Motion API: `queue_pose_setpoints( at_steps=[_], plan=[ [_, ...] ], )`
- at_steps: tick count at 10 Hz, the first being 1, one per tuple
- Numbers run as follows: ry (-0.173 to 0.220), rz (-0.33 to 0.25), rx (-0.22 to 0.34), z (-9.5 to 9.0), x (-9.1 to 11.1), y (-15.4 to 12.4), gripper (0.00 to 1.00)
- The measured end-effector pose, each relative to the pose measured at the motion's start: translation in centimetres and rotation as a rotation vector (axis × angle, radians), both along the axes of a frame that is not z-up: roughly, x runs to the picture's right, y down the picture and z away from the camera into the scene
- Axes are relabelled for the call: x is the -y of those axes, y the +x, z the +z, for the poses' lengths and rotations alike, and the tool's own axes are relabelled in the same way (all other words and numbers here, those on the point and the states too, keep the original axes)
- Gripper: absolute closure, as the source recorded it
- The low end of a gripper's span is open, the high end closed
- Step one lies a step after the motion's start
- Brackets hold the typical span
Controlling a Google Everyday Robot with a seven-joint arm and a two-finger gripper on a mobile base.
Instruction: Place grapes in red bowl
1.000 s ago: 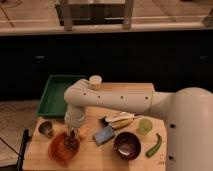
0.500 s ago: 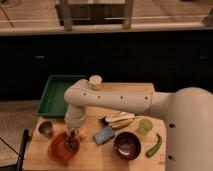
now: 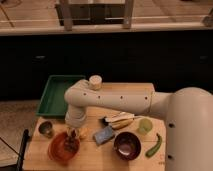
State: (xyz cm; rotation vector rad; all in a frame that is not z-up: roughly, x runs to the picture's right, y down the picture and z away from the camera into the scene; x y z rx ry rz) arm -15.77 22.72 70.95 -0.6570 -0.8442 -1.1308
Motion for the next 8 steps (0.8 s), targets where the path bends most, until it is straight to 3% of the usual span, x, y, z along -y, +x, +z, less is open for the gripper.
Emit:
queue_pose_setpoints(
  at_steps=[8],
  plan=[
    [-0.005,-0.013,0.002,0.37,-0.28,0.34,0.95]
  ],
)
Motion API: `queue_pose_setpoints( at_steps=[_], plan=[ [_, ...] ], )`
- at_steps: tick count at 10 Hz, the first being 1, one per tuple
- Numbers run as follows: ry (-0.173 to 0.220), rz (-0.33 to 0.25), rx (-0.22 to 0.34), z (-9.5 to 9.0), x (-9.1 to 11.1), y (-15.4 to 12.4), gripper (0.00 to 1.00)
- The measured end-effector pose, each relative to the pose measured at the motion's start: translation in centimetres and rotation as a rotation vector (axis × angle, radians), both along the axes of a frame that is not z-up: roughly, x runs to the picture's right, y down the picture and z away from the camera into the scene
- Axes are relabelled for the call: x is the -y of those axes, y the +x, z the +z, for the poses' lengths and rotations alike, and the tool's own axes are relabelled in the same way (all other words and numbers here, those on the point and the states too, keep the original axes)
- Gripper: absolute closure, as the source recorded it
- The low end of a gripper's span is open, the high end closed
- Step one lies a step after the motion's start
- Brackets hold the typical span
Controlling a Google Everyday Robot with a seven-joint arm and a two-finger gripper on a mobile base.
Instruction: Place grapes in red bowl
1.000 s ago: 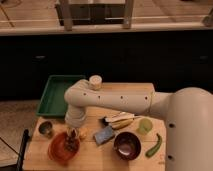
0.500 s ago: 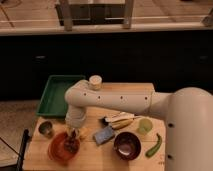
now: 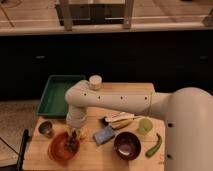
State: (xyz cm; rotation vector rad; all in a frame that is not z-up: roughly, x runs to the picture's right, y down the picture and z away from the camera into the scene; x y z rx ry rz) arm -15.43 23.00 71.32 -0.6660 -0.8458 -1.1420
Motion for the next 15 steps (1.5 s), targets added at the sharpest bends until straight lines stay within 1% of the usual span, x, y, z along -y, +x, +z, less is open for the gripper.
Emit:
queue_pose_setpoints(
  at_steps=[15],
  plan=[
    [-0.003,-0.034,0.006,0.49,-0.36,0.35,0.95]
  ],
)
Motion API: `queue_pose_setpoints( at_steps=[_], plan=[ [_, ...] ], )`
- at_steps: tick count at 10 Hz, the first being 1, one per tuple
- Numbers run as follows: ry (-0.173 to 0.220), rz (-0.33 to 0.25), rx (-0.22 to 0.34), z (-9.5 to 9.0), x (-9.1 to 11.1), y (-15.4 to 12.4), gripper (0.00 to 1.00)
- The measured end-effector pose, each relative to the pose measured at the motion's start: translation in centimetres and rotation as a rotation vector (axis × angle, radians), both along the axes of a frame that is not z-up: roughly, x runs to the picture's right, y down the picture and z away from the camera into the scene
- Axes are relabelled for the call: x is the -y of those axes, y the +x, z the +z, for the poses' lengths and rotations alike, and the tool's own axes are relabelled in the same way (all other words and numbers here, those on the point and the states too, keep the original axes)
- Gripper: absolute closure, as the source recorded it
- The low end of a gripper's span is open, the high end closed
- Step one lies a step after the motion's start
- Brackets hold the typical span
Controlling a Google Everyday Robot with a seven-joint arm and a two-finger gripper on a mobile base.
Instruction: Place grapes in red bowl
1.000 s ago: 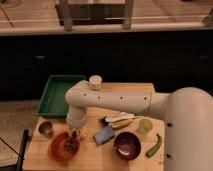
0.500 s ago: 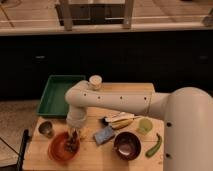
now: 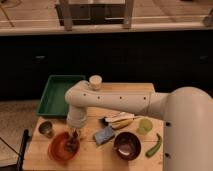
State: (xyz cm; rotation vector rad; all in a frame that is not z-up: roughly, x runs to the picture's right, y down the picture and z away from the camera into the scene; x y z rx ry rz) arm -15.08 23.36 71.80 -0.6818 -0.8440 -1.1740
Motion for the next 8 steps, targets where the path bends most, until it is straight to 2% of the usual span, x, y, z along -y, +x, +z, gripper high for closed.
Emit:
queue_pose_setpoints(
  at_steps=[2,4,8],
  plan=[
    [0.000,-0.004,0.000,0.04,-0.04,0.03,0.95],
    [0.000,-0.012,0.001,0.09,-0.05,0.12,0.90],
    [0.000,-0.021,0.001,0.18,-0.09,0.23,0.90]
  ],
)
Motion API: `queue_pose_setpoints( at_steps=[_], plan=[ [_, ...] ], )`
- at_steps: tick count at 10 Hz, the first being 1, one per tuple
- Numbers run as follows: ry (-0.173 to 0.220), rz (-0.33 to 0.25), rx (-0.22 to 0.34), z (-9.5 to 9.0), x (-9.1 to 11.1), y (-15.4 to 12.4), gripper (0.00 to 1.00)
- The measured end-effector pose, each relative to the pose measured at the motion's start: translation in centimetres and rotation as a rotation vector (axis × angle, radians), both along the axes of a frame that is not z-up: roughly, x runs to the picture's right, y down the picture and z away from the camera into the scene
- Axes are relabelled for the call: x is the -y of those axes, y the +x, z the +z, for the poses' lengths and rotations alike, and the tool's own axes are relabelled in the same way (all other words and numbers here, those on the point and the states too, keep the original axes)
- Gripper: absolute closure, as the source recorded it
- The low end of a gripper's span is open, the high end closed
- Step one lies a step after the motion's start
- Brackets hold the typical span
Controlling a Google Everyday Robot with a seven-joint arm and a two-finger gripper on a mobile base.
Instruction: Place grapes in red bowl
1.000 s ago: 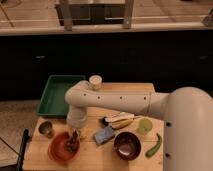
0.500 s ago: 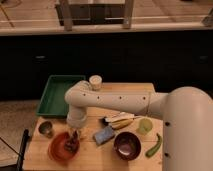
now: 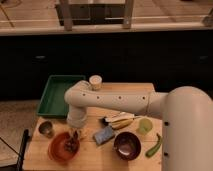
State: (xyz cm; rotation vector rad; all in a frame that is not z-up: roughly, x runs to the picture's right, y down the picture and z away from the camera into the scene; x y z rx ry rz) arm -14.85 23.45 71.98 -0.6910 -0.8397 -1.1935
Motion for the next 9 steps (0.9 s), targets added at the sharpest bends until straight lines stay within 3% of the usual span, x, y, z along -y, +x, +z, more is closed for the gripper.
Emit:
queue_pose_setpoints(
  at_steps=[7,9],
  plan=[
    [-0.001,-0.021,0.004,0.14,-0.12,0.07,0.90],
    [-0.001,-0.027,0.005,0.16,-0.11,0.11,0.84]
  ],
)
